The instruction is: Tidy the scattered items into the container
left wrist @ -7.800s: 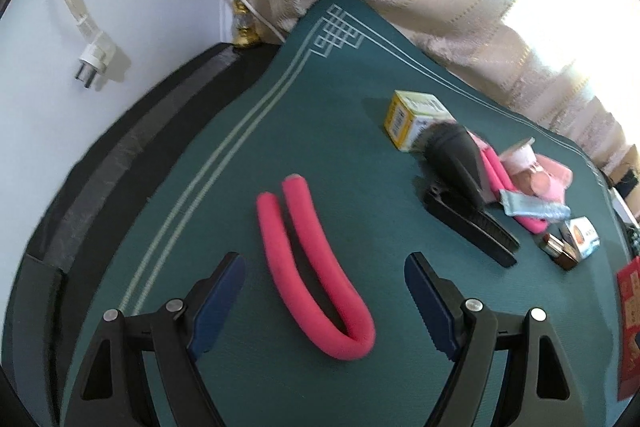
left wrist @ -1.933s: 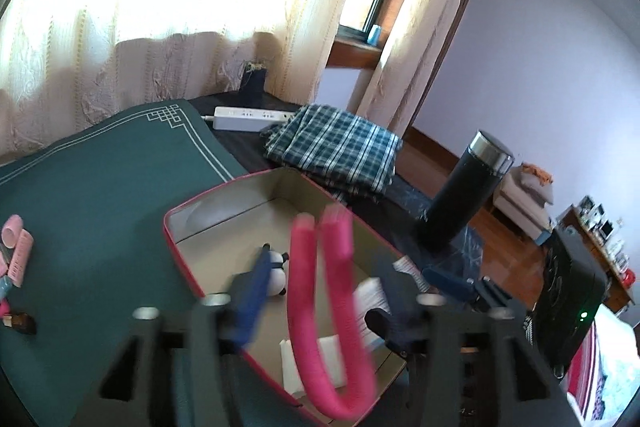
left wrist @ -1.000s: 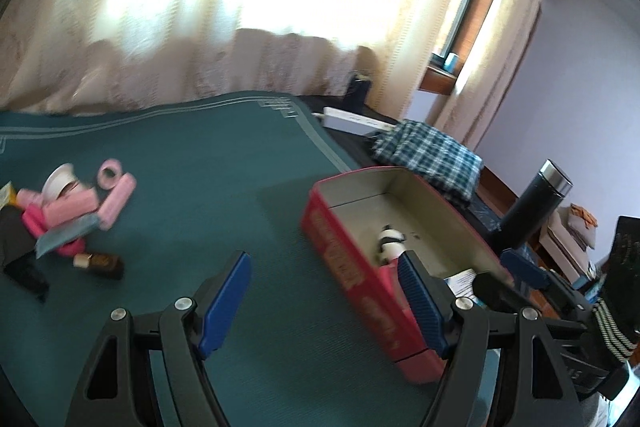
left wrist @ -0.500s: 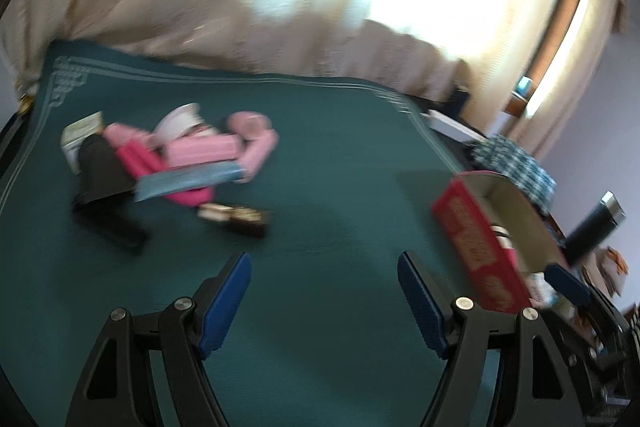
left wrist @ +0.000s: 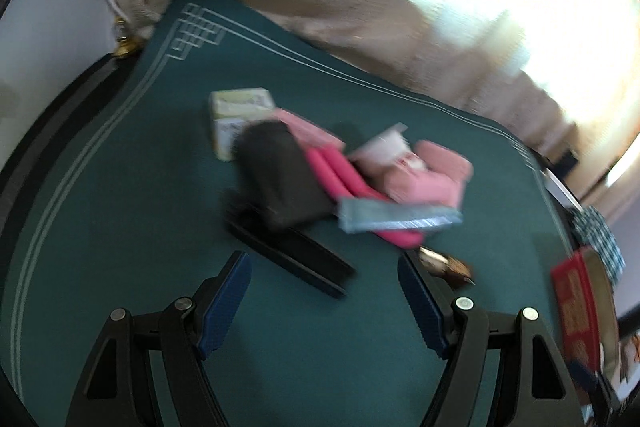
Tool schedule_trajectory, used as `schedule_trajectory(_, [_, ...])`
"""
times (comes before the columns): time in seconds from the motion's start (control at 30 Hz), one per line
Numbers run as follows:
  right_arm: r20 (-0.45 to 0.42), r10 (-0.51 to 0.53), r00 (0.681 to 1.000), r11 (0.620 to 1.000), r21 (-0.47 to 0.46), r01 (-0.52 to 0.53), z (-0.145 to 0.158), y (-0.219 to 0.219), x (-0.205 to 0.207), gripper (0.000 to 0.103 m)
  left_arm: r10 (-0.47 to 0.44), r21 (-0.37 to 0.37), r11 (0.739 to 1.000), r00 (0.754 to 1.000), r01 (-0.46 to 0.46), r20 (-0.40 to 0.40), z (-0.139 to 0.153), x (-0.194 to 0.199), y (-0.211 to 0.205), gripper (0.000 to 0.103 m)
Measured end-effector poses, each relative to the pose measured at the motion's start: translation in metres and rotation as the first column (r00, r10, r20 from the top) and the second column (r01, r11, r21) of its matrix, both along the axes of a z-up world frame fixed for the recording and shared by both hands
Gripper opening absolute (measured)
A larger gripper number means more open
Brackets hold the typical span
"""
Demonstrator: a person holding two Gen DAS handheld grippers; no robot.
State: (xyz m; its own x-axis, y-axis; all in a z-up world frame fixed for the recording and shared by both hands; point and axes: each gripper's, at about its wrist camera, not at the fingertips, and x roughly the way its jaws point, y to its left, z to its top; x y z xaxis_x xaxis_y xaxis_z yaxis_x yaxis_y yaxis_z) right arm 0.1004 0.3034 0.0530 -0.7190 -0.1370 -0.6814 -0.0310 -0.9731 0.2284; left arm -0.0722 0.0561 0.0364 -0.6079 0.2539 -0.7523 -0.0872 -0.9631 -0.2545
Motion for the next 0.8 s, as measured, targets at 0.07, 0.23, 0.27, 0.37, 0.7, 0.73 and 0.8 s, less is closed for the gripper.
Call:
schedule_trajectory(0.07, [0.005, 0.001, 1.0, 1.0, -0.011, -0.001, -0.003, 0.002, -0.002, 0.092, 0.02, -0.01, 1.0, 1.0, -0.02, 0.003, -0.001, -0.012, -0.005, 0.077])
schedule_trajectory(0.23, [0.022, 0.005, 1.0, 0.999, -0.045, -0.004, -0.013, 0.01, -0.009, 0.093, 0.065, -0.02, 0.998, 0.998, -0.064, 0.028, -0.004, -0.048, -0.014, 0.077])
schedule_trajectory(0.27, [0.027, 0.007, 1.0, 0.999, -0.054, -0.005, -0.015, 0.011, -0.011, 0.093, 0.073, -0.021, 0.997, 0.997, -0.072, 0.038, -0.005, -0.056, -0.015, 0.077])
schedule_trajectory(0.37, [0.036, 0.008, 0.999, 0.997, -0.077, -0.006, -0.02, 0.016, -0.016, 0.093, 0.093, -0.009, 0.996, 0.994, -0.092, 0.066, -0.008, -0.076, -0.02, 0.077])
schedule_trajectory(0.7, [0.051, 0.034, 0.998, 0.989, -0.146, -0.027, -0.03, 0.024, -0.02, 0.093, 0.128, -0.025, 0.992, 0.986, -0.126, 0.109, -0.027, -0.114, -0.026, 0.077])
schedule_trajectory(0.73, [0.051, 0.036, 0.998, 0.989, -0.146, -0.028, -0.03, 0.024, -0.02, 0.093, 0.129, -0.024, 0.992, 0.985, -0.127, 0.11, -0.028, -0.116, -0.026, 0.077])
schedule_trajectory(0.8, [0.051, 0.039, 0.998, 0.989, -0.145, -0.031, -0.03, 0.023, -0.02, 0.093, 0.122, -0.036, 0.992, 0.988, -0.119, 0.094, -0.03, -0.118, -0.025, 0.077])
